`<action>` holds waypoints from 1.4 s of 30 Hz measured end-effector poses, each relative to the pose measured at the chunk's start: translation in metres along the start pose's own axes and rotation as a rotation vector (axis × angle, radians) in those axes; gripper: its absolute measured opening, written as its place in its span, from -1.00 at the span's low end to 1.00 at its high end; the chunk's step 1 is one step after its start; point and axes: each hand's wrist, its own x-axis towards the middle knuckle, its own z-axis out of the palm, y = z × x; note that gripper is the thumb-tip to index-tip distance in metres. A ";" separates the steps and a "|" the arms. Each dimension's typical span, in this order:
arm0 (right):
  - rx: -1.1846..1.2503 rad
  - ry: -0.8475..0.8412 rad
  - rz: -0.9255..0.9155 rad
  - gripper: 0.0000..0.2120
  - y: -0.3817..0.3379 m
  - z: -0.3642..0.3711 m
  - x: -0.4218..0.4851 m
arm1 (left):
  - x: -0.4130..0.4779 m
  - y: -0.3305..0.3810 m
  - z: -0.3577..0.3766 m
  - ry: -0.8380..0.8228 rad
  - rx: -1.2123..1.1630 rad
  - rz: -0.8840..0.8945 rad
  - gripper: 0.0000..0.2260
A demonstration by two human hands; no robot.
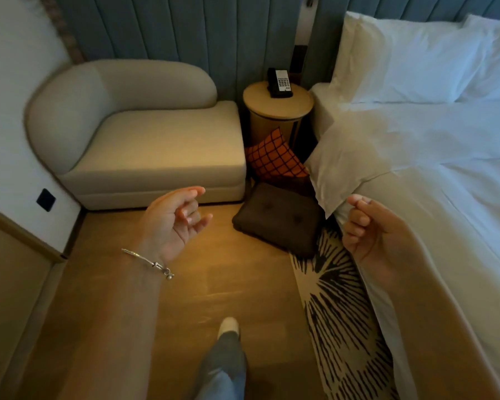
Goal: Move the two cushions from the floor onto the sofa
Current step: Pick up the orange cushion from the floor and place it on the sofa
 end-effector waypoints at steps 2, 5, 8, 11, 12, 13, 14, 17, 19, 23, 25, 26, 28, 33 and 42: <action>0.016 0.022 -0.023 -0.79 -0.004 0.001 0.036 | 0.043 0.012 0.001 -0.020 -0.008 0.000 -0.82; 0.074 0.094 -0.036 -0.81 -0.013 0.002 0.084 | 0.106 0.030 0.006 -0.025 -0.015 -0.017 -0.82; 0.102 0.179 -0.055 -0.81 -0.025 0.000 0.127 | 0.164 0.044 0.014 -0.025 -0.017 -0.045 -0.81; 0.106 0.230 -0.056 -0.80 -0.036 -0.005 0.166 | 0.217 0.052 0.023 -0.021 -0.026 -0.072 -0.82; 0.110 0.244 -0.053 -0.80 -0.039 -0.008 0.180 | 0.235 0.053 0.026 -0.021 -0.027 -0.083 -0.82; 0.118 0.258 -0.050 -0.80 -0.041 -0.011 0.196 | 0.253 0.053 0.030 -0.019 -0.031 -0.094 -0.83; 0.127 0.272 -0.047 -0.80 -0.042 -0.014 0.211 | 0.271 0.053 0.033 -0.014 -0.037 -0.102 -0.84; 0.149 0.311 -0.019 -0.80 -0.048 -0.026 0.264 | 0.326 0.052 0.046 0.026 -0.074 -0.099 -0.85; 0.157 0.315 -0.004 -0.80 -0.053 -0.034 0.305 | 0.363 0.051 0.058 0.055 -0.106 -0.080 -0.84; 0.175 0.317 0.012 -0.81 -0.072 -0.047 0.381 | 0.431 0.055 0.087 0.100 -0.116 -0.090 -0.83; 0.175 0.327 0.016 -0.81 -0.080 -0.052 0.415 | 0.461 0.059 0.096 0.105 -0.132 -0.098 -0.84; 0.170 0.332 0.022 -0.81 -0.083 -0.054 0.431 | 0.475 0.061 0.099 0.112 -0.142 -0.099 -0.84; 0.171 0.348 0.053 -0.81 -0.087 -0.053 0.463 | 0.502 0.065 0.100 0.140 -0.143 -0.106 -0.83; 0.158 0.391 0.112 -0.80 -0.086 -0.052 0.533 | 0.571 0.069 0.093 0.208 -0.139 -0.156 -0.83; 0.089 0.502 0.217 -0.85 -0.052 -0.063 0.655 | 0.718 0.061 0.088 0.217 -0.064 -0.242 -0.83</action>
